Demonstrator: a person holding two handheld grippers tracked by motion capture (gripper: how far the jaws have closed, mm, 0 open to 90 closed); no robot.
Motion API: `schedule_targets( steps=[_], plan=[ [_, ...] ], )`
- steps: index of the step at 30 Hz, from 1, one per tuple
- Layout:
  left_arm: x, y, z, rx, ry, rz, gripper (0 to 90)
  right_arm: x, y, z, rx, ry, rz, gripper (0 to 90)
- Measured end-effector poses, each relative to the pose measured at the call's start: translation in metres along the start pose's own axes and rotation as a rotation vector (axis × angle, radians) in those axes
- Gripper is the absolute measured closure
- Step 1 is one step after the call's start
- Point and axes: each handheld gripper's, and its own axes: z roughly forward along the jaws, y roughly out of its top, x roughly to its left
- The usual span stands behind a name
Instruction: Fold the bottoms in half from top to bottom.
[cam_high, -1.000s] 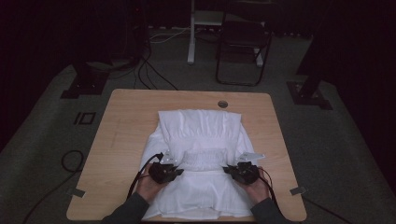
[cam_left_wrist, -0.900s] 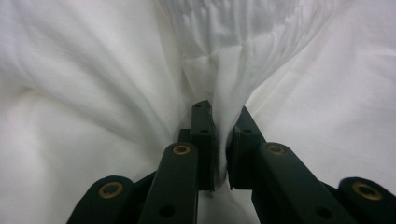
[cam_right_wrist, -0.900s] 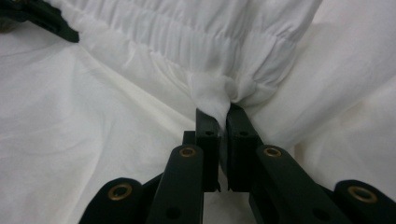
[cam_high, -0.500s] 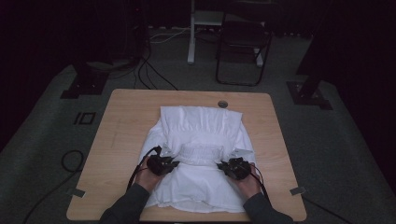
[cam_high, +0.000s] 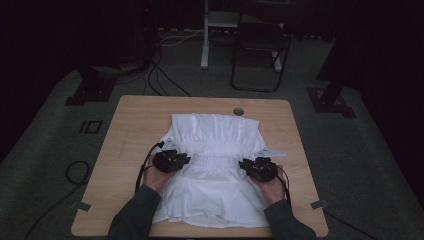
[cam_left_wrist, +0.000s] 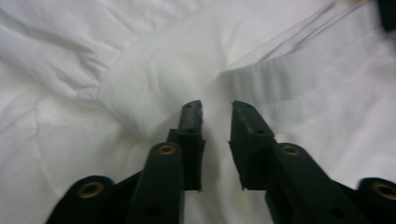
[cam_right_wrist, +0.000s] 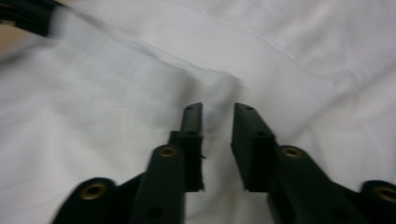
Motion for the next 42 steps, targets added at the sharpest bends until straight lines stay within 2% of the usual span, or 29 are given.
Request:
schedule_targets(
  steps=[1,2,3,4,7,9,11,12,13,14,15,16,18,22,24,25,27,28,30,32,34,36,37,40,41,42],
  plan=[
    [0.002,0.0,0.013,0.039,0.003,0.0,75.4,-0.005,0.0,0.008,0.026,-0.025,0.006,76.4],
    [0.002,-0.001,0.019,0.053,0.005,-0.003,75.2,-0.013,-0.001,0.023,0.07,-0.053,0.028,76.6],
    [0.002,-0.001,0.023,0.064,0.007,-0.001,75.1,-0.016,-0.002,0.03,0.089,-0.07,0.043,77.1],
    [0.003,-0.002,0.027,0.067,0.005,-0.004,74.5,-0.019,-0.003,0.035,0.103,-0.059,0.062,76.8],
    [0.0,-0.004,0.029,0.07,0.007,0.006,71.9,-0.018,-0.004,0.042,0.101,-0.001,0.05,75.3],
    [-0.007,-0.005,0.024,0.062,-0.008,0.019,71.1,-0.015,-0.005,0.037,0.09,0.05,0.027,74.3],
    [-0.016,-0.009,0.014,0.054,-0.054,0.035,70.3,-0.011,-0.008,0.027,0.073,0.129,0.002,72.4],
    [-0.022,-0.013,0.008,0.059,-0.123,0.065,70.4,-0.008,-0.01,0.021,0.067,0.165,-0.019,71.8],
    [-0.028,-0.017,0.003,0.064,-0.168,0.108,70.5,-0.004,-0.013,0.012,0.061,0.21,-0.054,71.5],
    [-0.032,-0.02,-0.002,0.056,-0.186,0.134,70.3,-0.001,-0.016,0.005,0.054,0.259,-0.088,70.6],
    [-0.033,-0.022,-0.005,0.046,-0.198,0.136,68.4,0.002,-0.019,-0.002,0.04,0.295,-0.107,68.9],
    [-0.034,-0.023,-0.008,0.041,-0.199,0.13,67.5,0.003,-0.02,-0.008,0.029,0.298,-0.11,67.9],
    [-0.033,-0.021,-0.011,0.03,-0.182,0.129,67.0,0.004,-0.021,-0.016,0.01,0.264,-0.113,66.3],
    [-0.034,-0.019,-0.008,0.028,-0.197,0.118,65.2,0.009,-0.019,-0.014,-0.005,0.256,-0.107,60.9],
    [-0.038,-0.02,-0.004,0.056,-0.215,0.14,64.9,0.014,-0.019,-0.007,0.009,0.262,-0.115,58.6],
    [-0.04,-0.02,-0.003,0.063,-0.21,0.153,64.8,0.017,-0.019,-0.003,0.026,0.258,-0.132,58.5],
    [-0.039,-0.018,-0.002,0.049,-0.184,0.157,62.2,0.021,-0.02,0.006,0.069,0.218,-0.179,58.1],
    [-0.036,-0.015,-0.002,0.029,-0.158,0.151,60.8,0.022,-0.019,0.008,0.067,0.204,-0.184,57.9],
    [-0.027,-0.005,-0.003,-0.014,-0.098,0.134,58.2,0.019,-0.013,0.01,0.039,0.17,-0.181,55.2],
    [-0.016,0.007,0.0,-0.05,-0.05,0.113,56.3,0.013,-0.001,0.013,0.014,0.085,-0.173,51.3],
    [-0.005,0.019,0.006,-0.07,-0.002,0.105,52.9,0.002,0.012,0.019,0.001,0.03,-0.137,46.5],
    [0.007,0.028,0.017,-0.072,0.047,0.088,51.8,-0.009,0.024,0.03,-0.004,-0.028,-0.102,45.2],
    [0.012,0.03,0.023,-0.069,0.07,0.067,50.4,-0.015,0.029,0.037,0.0,-0.047,-0.076,45.2],
    [0.025,0.028,0.042,-0.045,0.1,0.039,50.4,-0.03,0.034,0.059,0.025,-0.094,-0.033,43.1],
    [0.025,0.028,0.042,-0.045,0.1,0.039,50.3,-0.03,0.034,0.059,0.025,-0.094,-0.033,43.1],
    [0.03,0.021,0.052,-0.018,0.096,0.018,50.3,-0.034,0.034,0.065,0.037,-0.102,-0.023,42.1]
  ],
)
